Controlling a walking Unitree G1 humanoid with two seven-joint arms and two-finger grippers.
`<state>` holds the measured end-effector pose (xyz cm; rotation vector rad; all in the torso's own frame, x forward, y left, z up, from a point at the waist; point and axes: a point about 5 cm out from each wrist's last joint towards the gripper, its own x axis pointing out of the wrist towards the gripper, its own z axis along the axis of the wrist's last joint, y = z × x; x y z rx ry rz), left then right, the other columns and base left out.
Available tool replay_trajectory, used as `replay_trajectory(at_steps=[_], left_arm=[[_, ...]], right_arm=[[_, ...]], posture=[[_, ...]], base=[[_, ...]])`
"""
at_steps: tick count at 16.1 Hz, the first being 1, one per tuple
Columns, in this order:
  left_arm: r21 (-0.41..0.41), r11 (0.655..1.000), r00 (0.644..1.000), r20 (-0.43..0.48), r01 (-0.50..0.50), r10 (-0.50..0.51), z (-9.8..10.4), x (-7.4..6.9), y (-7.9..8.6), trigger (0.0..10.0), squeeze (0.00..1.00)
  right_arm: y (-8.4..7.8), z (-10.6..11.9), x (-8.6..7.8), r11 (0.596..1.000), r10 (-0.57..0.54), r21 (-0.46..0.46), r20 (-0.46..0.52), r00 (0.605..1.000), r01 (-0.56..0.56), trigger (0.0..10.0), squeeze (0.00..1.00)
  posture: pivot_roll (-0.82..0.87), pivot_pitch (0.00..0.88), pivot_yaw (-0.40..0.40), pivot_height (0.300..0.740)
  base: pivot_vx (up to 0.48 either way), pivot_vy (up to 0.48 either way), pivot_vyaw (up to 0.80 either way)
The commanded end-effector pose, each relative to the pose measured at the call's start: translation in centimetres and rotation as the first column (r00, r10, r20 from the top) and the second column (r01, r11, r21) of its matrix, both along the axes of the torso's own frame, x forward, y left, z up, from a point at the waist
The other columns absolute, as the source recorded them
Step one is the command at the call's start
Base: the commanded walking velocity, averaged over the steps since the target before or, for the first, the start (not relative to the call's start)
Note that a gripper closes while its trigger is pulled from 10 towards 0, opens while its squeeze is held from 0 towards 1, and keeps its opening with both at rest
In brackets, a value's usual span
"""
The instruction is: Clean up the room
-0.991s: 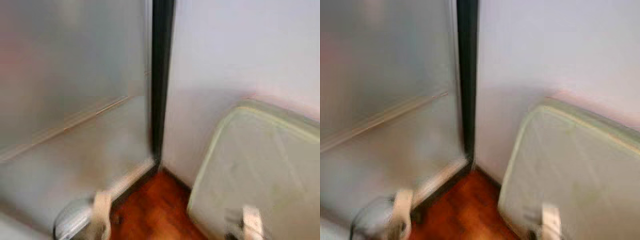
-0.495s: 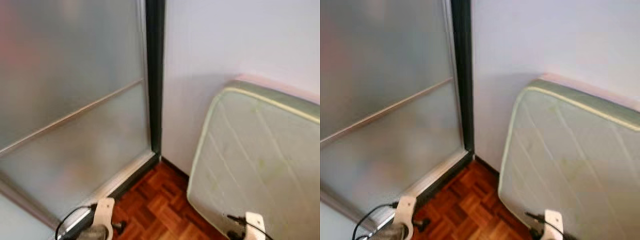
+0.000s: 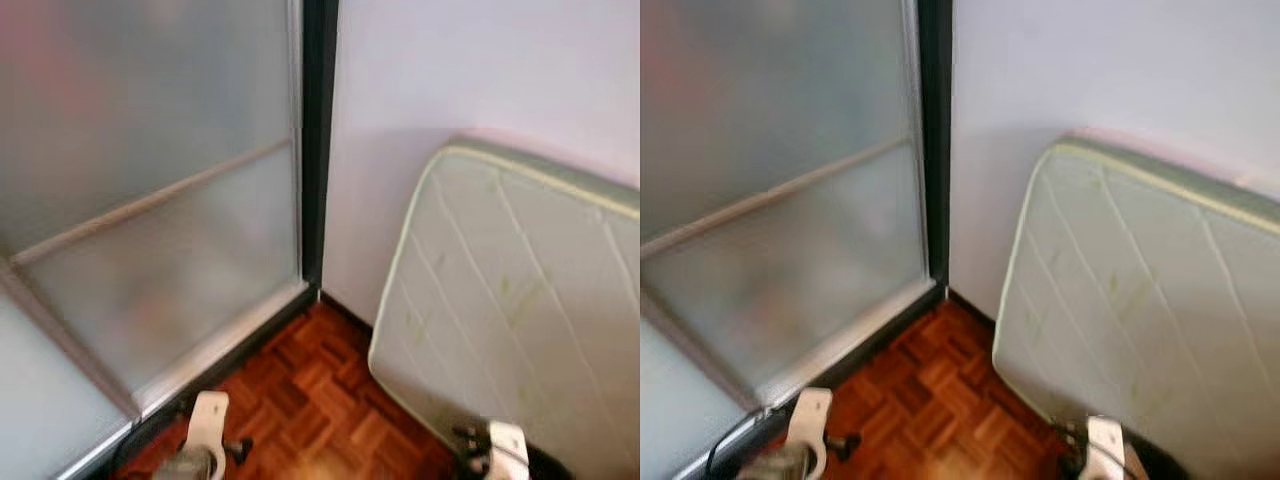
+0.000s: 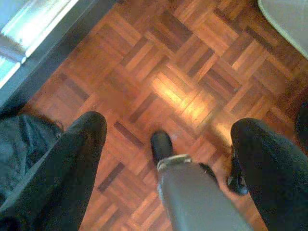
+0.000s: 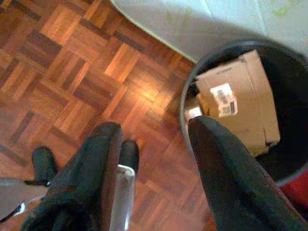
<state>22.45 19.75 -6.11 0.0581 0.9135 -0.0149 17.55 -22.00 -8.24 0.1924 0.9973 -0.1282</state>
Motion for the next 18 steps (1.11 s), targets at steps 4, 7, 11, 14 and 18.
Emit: replay_trajectory(at_steps=[4,7,11,14,18], left_arm=[[0.009,1.000,1.000,-0.014,-0.003,0.003,-0.13,-0.24,0.18,10.0,0.00],[0.009,1.000,1.000,-0.014,-0.003,0.003,-0.14,-0.25,0.18,10.0,0.00],[0.018,1.000,1.000,-0.018,0.001,-0.001,-0.16,-0.29,0.25,10.0,0.00],[0.027,1.000,1.000,-0.024,0.004,-0.004,-0.20,-0.36,0.31,10.0,0.00],[0.026,1.000,1.000,-0.021,-0.003,0.004,-0.23,-0.43,0.37,10.0,0.00]], right_arm=[[-0.08,0.01,-0.01,1.000,0.006,-0.005,-0.004,1.000,-0.006,10.0,0.00],[-0.08,0.00,-0.02,1.000,0.006,-0.004,-0.004,1.000,-0.006,10.0,0.00],[-0.05,-0.02,-0.06,1.000,0.004,-0.005,-0.005,1.000,-0.004,10.0,0.00],[-0.04,-0.05,-0.11,1.000,-0.001,-0.004,-0.006,1.000,0.001,10.0,0.00],[0.02,-0.12,-0.22,1.000,-0.019,0.001,-0.006,1.000,0.019,10.0,0.00]], posture=[[-0.02,0.000,-0.056,0.740],[-0.01,0.000,-0.055,0.740],[-0.01,0.000,-0.053,0.740],[-0.01,0.000,-0.050,0.740],[-0.01,0.000,-0.048,0.740]], base=[[-0.268,0.000,0.00],[-0.264,0.000,0.00],[-0.132,0.000,0.00],[0.000,0.000,0.00],[0.000,0.000,0.00]])
